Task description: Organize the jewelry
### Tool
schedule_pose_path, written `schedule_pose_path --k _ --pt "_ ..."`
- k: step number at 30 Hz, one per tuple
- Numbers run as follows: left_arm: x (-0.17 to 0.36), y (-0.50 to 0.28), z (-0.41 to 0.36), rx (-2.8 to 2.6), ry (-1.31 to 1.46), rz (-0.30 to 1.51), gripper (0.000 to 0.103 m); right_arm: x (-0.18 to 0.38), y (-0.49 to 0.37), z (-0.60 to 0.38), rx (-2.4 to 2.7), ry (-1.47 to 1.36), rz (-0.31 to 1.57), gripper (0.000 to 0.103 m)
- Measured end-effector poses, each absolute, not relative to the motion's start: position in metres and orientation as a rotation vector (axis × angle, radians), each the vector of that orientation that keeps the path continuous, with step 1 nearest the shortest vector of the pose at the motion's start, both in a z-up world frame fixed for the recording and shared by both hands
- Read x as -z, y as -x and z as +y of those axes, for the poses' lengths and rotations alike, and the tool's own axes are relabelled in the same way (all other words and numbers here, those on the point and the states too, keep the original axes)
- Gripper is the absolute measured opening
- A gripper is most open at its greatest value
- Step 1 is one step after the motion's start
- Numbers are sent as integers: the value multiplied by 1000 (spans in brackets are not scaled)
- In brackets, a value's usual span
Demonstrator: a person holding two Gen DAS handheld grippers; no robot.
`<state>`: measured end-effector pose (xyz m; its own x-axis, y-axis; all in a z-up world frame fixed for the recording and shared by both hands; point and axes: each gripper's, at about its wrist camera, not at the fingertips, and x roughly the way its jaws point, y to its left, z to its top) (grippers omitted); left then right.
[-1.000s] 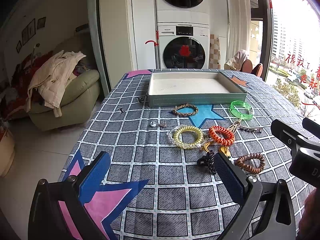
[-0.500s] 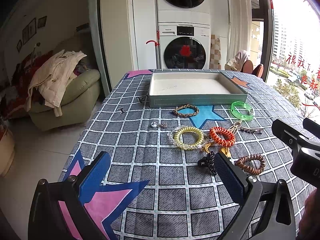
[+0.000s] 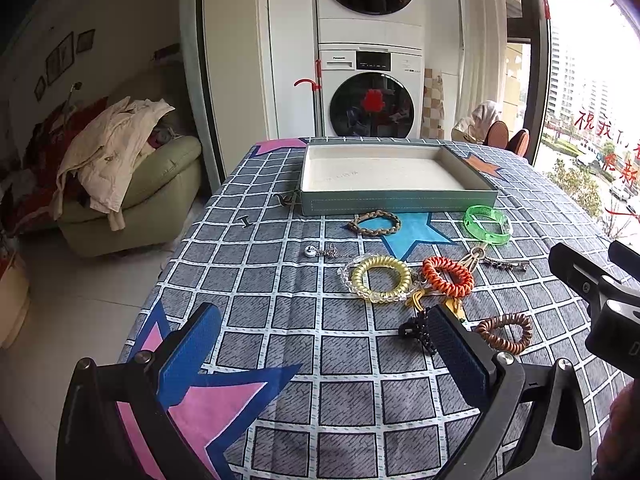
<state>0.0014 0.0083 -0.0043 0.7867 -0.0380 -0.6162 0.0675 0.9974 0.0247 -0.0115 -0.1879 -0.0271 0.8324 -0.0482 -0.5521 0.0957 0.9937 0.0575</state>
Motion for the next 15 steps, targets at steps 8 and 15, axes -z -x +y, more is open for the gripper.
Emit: schedule_pose_path --k 8,15 --pt "4 -4 9 58 -47 666 103 27 12 -188 76 -84 584 103" --pt "5 -6 11 54 -42 676 103 28 11 -189 76 -85 586 103"
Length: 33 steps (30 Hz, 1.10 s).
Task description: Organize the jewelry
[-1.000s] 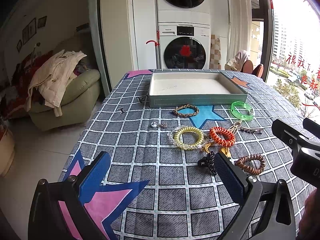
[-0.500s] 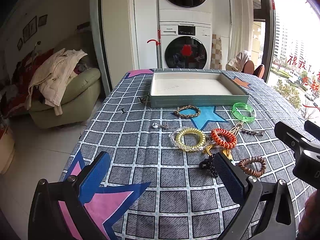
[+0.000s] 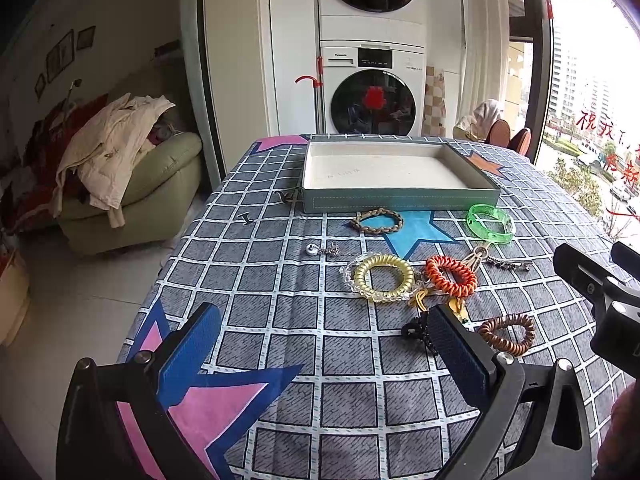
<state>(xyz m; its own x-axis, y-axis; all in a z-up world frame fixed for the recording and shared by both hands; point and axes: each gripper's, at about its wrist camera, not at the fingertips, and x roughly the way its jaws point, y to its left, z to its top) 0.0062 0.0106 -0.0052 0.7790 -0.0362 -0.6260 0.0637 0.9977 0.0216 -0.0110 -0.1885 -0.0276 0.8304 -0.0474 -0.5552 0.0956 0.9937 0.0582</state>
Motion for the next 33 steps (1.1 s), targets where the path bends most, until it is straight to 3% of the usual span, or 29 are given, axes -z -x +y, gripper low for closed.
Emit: schedule_pose_path --k 23,33 --pt "8 -9 11 59 -45 683 103 31 6 -192 75 -92 607 103" --pt "22 -56 34 78 -68 772 103 47 -20 -222 104 -121 747 103"
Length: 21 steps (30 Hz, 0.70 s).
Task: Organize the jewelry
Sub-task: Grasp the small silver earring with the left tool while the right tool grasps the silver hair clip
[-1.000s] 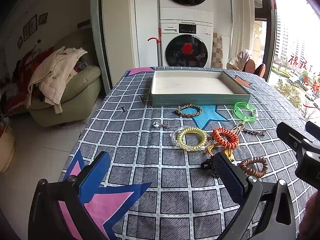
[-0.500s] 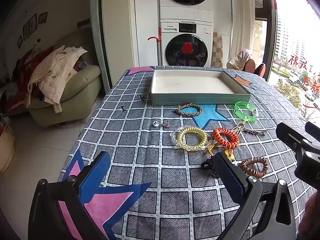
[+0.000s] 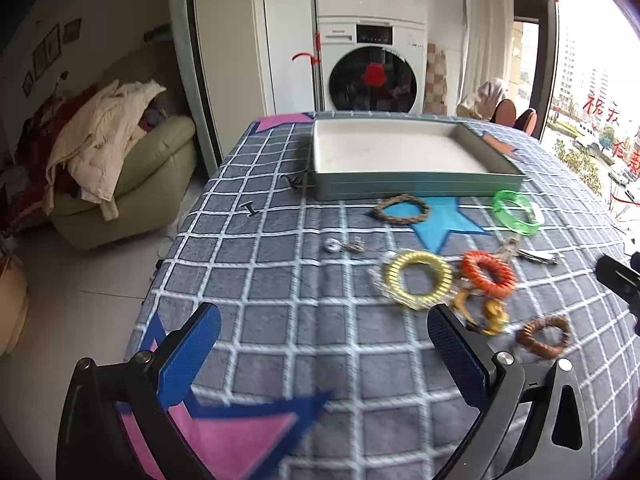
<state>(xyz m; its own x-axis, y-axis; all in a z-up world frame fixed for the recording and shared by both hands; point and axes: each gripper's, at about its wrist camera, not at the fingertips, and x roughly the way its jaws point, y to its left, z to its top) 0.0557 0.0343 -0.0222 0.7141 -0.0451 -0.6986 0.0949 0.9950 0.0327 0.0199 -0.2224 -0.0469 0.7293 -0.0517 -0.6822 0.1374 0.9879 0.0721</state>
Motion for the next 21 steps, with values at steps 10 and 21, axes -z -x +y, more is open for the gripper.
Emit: schedule_pose_path --k 10,21 --pt "36 -124 48 217 -119 873 103 71 -69 -241 -20 -29 888 96" --pt "54 -162 35 361 -232 940 103 95 -107 -236 -169 86 978 73"
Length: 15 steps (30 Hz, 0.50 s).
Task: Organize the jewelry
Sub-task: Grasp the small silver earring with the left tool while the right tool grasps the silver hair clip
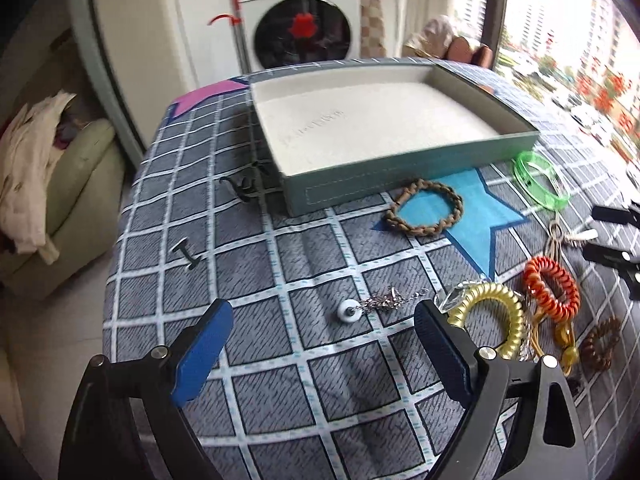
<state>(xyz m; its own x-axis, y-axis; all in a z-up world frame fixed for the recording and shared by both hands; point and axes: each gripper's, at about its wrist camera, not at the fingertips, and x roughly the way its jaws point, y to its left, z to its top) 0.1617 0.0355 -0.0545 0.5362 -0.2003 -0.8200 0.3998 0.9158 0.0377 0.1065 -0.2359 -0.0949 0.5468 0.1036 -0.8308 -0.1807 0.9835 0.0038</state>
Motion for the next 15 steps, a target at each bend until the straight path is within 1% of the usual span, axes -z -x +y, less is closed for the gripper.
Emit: schedule_pose_path --k 1,2,4,6,8,9,10,11,12,13,14,15 --pt "54 -163 33 377 -247 938 102 97 -108 -236 -180 86 987 72" --pt "55 -165 31 398 -263 942 95 98 -110 -236 -188 88 993 70" --pt "56 -170 28 443 -266 949 93 99 -111 -235 -205 96 994 67" --pt "54 -173 26 488 -253 952 82 98 -112 -233 -215 99 995 63" --pt "52 -175 24 509 -246 955 75 97 -111 -231 -225 101 998 56" --pt "51 -174 23 521 -252 951 68 96 -110 -230 -229 105 1001 52" --pt "50 -173 20 531 -255 947 64 96 -110 -229 -232 105 1002 48" --pt "49 -170 18 537 -260 945 55 96 -109 -227 -237 107 1006 46" --pt "48 -169 17 546 -266 948 50 96 -109 -226 -239 108 1009 41" --pt "48 -166 15 550 -271 946 45 96 -108 -226 -240 107 1012 35" --pt "48 -166 10 552 -279 944 33 95 -108 -225 -238 105 1018 30" --pt "50 -164 12 552 -285 943 33 94 -107 -224 -234 103 1024 20"
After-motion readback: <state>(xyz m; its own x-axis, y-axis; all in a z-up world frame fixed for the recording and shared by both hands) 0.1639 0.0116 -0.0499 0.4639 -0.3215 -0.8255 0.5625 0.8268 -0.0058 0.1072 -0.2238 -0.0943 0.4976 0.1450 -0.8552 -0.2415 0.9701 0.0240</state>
